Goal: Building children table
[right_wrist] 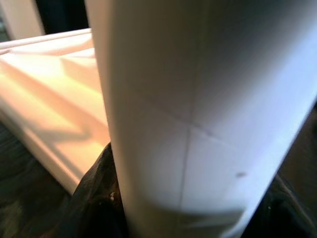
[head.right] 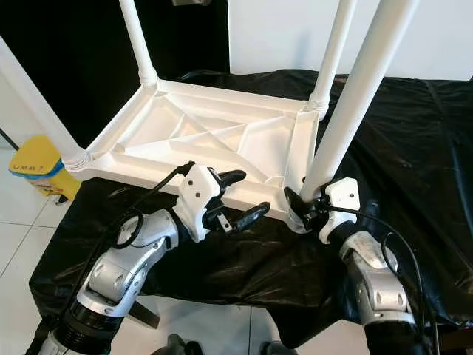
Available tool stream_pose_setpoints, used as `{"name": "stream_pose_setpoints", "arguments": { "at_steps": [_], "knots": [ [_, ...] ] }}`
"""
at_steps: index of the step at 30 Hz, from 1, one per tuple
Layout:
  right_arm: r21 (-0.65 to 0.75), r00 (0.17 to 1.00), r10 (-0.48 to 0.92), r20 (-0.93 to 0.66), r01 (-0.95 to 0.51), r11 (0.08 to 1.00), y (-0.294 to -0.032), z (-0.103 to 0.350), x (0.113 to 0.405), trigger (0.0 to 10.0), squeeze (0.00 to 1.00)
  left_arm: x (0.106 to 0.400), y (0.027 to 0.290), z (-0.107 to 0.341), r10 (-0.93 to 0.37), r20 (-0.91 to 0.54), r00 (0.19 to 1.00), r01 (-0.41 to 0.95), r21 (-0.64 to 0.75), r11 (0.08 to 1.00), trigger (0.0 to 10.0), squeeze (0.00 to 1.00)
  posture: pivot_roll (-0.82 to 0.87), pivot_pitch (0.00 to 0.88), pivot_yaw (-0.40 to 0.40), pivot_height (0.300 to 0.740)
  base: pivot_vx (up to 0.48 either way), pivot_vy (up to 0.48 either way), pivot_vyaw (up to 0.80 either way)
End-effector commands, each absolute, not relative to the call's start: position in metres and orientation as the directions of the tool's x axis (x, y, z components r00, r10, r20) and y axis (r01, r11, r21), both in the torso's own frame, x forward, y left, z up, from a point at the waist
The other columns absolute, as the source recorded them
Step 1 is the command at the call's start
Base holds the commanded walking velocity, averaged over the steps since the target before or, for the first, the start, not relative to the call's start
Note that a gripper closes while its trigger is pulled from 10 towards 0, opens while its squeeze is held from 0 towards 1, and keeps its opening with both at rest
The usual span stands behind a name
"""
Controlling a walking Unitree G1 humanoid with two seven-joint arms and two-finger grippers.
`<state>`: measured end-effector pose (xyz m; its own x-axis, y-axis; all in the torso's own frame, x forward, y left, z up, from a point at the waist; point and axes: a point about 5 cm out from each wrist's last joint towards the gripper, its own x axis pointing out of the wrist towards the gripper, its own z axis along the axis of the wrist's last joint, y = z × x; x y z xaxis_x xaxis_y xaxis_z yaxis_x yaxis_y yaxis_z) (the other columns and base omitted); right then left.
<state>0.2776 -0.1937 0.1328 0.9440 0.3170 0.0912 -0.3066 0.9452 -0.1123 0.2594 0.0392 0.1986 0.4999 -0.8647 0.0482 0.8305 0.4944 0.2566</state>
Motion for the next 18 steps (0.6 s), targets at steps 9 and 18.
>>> {"name": "stream_pose_setpoints", "arguments": {
  "at_steps": [9,18],
  "knots": [
    [-0.021,0.991,-0.117,-0.059,0.116,0.993,-0.184,0.096,0.259,10.0,0.0,0.258,0.036,0.198,-0.865,0.058,0.498,0.834,0.24,0.496,10.0,0.0,-0.17,0.107,0.023,0.74,0.0,0.0,0.0],
    [0.054,0.979,-0.193,-0.065,0.196,0.979,-0.159,0.097,0.253,10.0,0.0,0.26,0.035,0.198,-0.872,0.057,0.487,0.839,0.245,0.485,10.0,0.0,-0.18,0.1,0.037,0.74,0.0,0.0,0.0]
  ]
}}
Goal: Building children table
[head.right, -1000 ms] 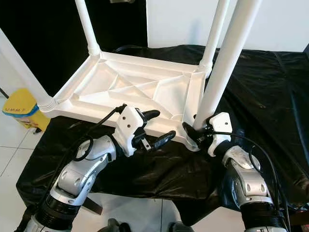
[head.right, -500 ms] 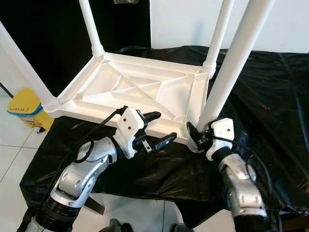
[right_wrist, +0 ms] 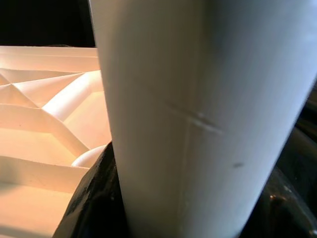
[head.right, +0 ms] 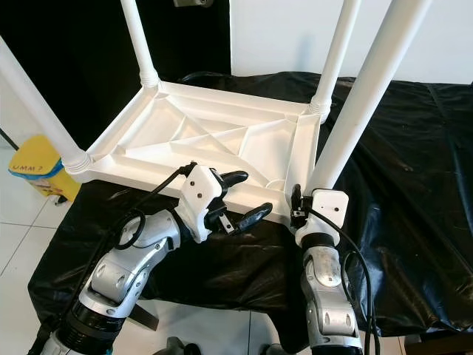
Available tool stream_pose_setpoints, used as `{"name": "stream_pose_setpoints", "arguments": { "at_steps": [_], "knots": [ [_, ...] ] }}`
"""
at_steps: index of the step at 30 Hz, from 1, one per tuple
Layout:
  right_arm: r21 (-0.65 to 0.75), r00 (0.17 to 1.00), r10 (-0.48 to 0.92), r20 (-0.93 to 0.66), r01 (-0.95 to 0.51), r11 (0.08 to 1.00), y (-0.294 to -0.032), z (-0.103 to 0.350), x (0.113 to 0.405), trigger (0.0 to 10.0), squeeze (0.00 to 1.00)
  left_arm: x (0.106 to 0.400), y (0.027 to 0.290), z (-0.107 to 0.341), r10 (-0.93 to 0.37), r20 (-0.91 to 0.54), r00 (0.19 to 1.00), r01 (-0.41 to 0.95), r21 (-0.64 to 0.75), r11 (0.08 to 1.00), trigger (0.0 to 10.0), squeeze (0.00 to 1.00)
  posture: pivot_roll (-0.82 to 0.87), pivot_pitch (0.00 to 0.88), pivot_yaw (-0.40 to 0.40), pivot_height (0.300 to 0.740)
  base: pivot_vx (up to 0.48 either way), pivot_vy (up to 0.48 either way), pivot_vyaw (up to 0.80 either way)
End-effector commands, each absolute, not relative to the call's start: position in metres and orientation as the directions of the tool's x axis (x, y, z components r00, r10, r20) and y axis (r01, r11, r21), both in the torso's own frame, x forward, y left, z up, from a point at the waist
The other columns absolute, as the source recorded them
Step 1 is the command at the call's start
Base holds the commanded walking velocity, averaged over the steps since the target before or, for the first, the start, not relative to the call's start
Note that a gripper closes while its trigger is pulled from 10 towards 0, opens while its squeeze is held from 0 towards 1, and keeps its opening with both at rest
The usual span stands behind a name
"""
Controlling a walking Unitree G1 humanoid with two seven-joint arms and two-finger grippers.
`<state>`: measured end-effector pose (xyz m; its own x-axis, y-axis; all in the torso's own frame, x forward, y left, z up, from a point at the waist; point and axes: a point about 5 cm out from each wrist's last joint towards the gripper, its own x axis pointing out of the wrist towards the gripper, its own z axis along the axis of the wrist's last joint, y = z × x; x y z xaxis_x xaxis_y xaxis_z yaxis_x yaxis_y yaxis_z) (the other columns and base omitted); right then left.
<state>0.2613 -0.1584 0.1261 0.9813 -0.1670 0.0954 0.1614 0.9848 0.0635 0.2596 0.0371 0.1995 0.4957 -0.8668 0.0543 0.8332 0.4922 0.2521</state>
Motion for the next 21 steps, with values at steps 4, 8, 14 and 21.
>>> {"name": "stream_pose_setpoints", "arguments": {
  "at_steps": [4,8,14,21],
  "knots": [
    [0.049,0.978,-0.202,-0.056,0.204,0.978,-0.159,0.098,0.254,10.0,0.0,0.261,0.037,0.198,-0.872,0.051,0.487,0.839,0.25,0.484,10.0,0.0,-0.18,0.097,0.04,0.74,0.0,0.0,0.0],
    [0.044,0.98,-0.198,-0.031,0.2,0.979,-0.16,0.102,0.257,10.0,0.0,0.26,0.037,0.198,-0.873,0.052,0.485,0.839,0.253,0.482,10.0,0.0,-0.17,0.093,0.036,0.74,0.0,0.0,0.0],
    [0.041,0.986,-0.168,0.013,0.167,0.985,-0.165,0.108,0.26,10.0,1.0,0.257,0.035,0.195,-0.875,0.049,0.481,0.842,0.252,0.477,10.0,0.0,-0.18,0.088,0.035,0.74,0.0,0.0,0.0],
    [0.029,0.993,-0.09,0.077,0.088,0.996,-0.175,0.118,0.259,10.0,1.0,0.256,0.035,0.192,-0.882,0.036,0.47,0.849,0.257,0.462,10.0,0.0,-0.18,0.082,0.036,0.74,0.0,0.0,0.0]
  ]
}}
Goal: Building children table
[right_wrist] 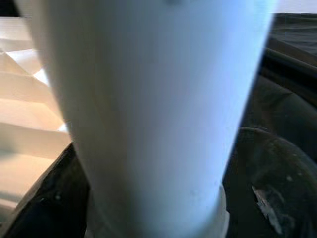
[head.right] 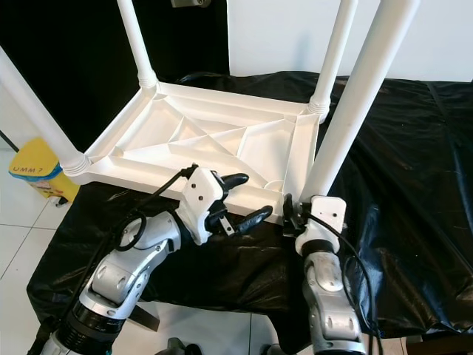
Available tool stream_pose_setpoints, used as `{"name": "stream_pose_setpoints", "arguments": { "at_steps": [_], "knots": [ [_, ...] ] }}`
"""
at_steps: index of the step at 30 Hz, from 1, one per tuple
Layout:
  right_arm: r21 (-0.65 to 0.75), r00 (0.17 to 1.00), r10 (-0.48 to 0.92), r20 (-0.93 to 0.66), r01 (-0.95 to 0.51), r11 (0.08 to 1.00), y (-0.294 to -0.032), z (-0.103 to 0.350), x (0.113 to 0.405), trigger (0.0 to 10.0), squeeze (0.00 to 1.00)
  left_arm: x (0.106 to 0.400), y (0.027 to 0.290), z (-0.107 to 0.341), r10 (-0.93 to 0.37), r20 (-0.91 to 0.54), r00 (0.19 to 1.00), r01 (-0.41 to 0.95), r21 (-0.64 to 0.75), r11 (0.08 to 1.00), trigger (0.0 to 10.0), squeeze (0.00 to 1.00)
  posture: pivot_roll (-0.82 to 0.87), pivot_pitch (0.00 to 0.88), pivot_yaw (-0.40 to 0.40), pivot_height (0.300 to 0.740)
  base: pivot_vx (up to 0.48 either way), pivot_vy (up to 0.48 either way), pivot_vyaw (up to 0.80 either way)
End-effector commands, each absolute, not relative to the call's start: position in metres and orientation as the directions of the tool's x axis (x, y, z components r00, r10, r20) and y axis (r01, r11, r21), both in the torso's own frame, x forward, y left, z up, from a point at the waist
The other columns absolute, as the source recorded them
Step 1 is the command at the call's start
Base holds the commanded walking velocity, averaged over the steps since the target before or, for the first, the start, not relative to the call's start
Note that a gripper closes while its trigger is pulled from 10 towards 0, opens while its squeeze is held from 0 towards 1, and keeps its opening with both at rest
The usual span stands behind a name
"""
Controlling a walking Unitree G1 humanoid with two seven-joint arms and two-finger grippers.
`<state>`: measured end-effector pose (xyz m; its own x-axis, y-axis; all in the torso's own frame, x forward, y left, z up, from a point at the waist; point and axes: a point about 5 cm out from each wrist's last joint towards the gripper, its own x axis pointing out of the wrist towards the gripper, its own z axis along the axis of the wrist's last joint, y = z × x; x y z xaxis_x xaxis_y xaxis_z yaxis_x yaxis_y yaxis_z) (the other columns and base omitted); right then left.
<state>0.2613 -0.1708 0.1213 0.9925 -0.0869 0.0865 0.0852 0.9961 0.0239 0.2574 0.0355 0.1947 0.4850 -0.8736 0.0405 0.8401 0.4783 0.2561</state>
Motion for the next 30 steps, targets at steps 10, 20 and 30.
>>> {"name": "stream_pose_setpoints", "arguments": {
  "at_steps": [10,20,30],
  "knots": [
    [-0.029,0.97,0.206,0.125,-0.204,0.978,-0.184,0.134,0.265,10.0,0.0,0.253,0.031,0.182,-0.895,-0.018,0.446,0.858,0.295,0.421,10.0,0.0,-0.18,0.091,0.036,0.74,0.0,0.0,0.0],
    [-0.127,0.901,0.427,0.076,-0.416,0.901,-0.186,0.135,0.285,10.0,0.0,0.239,0.027,0.159,-0.939,-0.099,0.329,0.935,0.172,0.309,10.0,0.0,-0.17,0.08,0.018,0.74,0.0,0.0,0.0],
    [-0.113,0.868,0.496,0.021,-0.491,0.864,-0.186,0.122,0.293,0.0,0.0,0.241,0.029,0.141,-0.921,-0.151,0.359,0.928,0.167,0.334,10.0,0.0,-0.15,0.031,0.016,0.74,0.0,0.0,0.0]
  ]
}}
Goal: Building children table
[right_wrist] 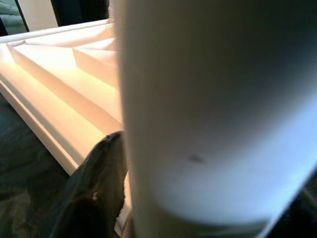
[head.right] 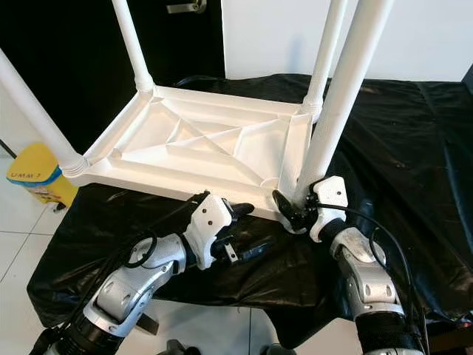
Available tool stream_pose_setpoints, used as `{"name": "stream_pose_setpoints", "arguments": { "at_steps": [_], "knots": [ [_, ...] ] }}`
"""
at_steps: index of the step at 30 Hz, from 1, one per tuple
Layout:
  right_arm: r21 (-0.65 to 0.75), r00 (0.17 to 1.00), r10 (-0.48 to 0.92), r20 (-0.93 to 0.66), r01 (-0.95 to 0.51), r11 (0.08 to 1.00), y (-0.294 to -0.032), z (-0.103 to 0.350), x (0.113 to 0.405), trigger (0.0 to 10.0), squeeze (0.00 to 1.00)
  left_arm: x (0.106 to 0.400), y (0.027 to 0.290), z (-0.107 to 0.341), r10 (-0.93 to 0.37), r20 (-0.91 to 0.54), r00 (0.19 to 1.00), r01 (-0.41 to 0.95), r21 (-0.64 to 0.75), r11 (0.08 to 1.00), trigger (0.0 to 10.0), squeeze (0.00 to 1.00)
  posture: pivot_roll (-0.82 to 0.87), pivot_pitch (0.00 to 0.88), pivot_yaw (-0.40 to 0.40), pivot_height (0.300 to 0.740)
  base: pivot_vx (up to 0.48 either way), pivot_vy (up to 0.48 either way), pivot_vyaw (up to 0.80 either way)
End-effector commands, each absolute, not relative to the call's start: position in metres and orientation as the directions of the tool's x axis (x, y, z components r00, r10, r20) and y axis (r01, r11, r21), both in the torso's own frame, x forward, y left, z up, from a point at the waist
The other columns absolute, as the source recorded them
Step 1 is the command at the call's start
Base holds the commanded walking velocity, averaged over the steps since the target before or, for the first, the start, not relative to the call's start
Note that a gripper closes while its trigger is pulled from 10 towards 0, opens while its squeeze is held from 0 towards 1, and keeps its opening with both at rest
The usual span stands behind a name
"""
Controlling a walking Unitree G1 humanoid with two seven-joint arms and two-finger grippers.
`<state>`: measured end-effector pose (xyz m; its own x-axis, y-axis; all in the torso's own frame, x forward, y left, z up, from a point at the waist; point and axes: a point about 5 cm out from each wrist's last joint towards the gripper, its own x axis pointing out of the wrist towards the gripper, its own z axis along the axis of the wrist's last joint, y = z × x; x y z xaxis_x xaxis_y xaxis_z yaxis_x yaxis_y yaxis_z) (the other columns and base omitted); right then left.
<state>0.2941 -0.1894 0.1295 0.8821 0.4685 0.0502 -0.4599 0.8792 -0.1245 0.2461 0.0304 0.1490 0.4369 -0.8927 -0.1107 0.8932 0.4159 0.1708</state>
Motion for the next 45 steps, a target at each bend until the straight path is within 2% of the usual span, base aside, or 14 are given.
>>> {"name": "stream_pose_setpoints", "arguments": {
  "at_steps": [1,6,7,8,9,17,19,20,22,26,30,33,45],
  "knots": [
    [-0.103,0.871,0.491,0.017,-0.487,0.867,-0.186,0.12,0.293,0.0,0.0,0.243,0.03,0.14,-0.915,-0.154,0.372,0.922,0.173,0.346,10.0,0.0,-0.16,0.018,0.019,0.74,0.0,0.0,0.0],
    [-0.063,0.878,0.479,0.013,-0.478,0.876,-0.183,0.11,0.287,0.0,0.0,0.246,0.03,0.143,-0.912,-0.133,0.389,0.917,0.157,0.368,10.0,0.0,-0.16,0.0,0.023,0.74,0.0,0.0,0.0],
    [-0.053,0.882,0.471,0.008,-0.47,0.881,-0.182,0.105,0.285,5.6,0.0,0.248,0.031,0.142,-0.907,-0.138,0.398,0.913,0.16,0.376,10.0,0.0,-0.17,0.0,0.029,0.74,0.0,0.0,0.0],
    [-0.053,0.882,0.471,0.008,-0.47,0.881,-0.182,0.105,0.285,5.6,0.0,0.248,0.031,0.142,-0.907,-0.138,0.398,0.913,0.16,0.376,10.0,0.0,-0.17,0.0,0.029,0.74,0.0,0.0,0.0],
    [-0.025,0.888,0.459,0.002,-0.459,0.888,-0.179,0.098,0.281,10.0,0.0,0.252,0.033,0.142,-0.899,-0.148,0.412,0.905,0.181,0.385,10.0,0.0,-0.18,0.0,0.038,0.74,0.0,0.0,0.0],
    [-0.006,0.907,0.422,-0.005,-0.422,0.907,-0.174,0.087,0.274,10.0,0.0,0.262,0.038,0.14,-0.883,-0.142,0.447,0.889,0.185,0.42,10.0,0.0,-0.2,0.0,0.053,0.74,0.0,0.0,0.0],
    [0.0,0.921,0.391,-0.005,-0.391,0.921,-0.173,0.085,0.272,10.0,0.0,0.266,0.039,0.143,-0.866,-0.083,0.494,0.864,0.164,0.477,10.0,0.0,-0.21,0.0,0.054,0.74,0.0,0.0,0.0],
    [0.0,0.921,0.391,-0.005,-0.391,0.921,-0.173,0.085,0.272,10.0,0.0,0.266,0.039,0.143,-0.866,-0.083,0.494,0.864,0.164,0.477,10.0,0.0,-0.21,0.0,0.054,0.74,0.0,0.0,0.0],
    [-0.016,0.952,0.304,-0.03,-0.305,0.952,-0.171,0.08,0.27,10.0,0.0,0.269,0.042,0.136,-0.836,-0.084,0.542,0.838,0.127,0.53,10.0,0.0,-0.2,0.0,0.048,0.74,0.0,0.0,0.0],
    [-0.028,0.963,0.266,-0.044,-0.267,0.963,-0.17,0.078,0.269,10.0,0.0,0.269,0.043,0.132,-0.83,-0.093,0.55,0.833,0.123,0.539,10.0,0.0,-0.2,0.0,0.048,0.74,0.0,0.0,0.0],
    [-0.007,0.995,-0.072,-0.069,0.071,0.997,-0.169,0.068,0.265,10.0,0.0,0.265,0.048,0.121,-0.776,-0.117,0.62,0.784,0.14,0.605,10.0,0.0,-0.18,0.0,0.022,0.74,0.0,0.0,0.0],
    [0.017,0.983,-0.165,-0.076,0.167,0.986,-0.166,0.066,0.262,10.0,0.0,0.263,0.051,0.12,-0.758,-0.114,0.642,0.766,0.13,0.63,10.0,0.0,-0.17,0.0,0.021,0.74,0.0,0.0,0.0],
    [0.024,0.98,-0.192,-0.055,0.194,0.981,-0.155,0.069,0.267,10.0,0.0,0.27,0.057,0.119,-0.746,-0.109,0.657,0.753,0.146,0.642,10.0,0.0,-0.17,0.0,0.025,0.74,0.0,0.0,0.0]
  ]
}}
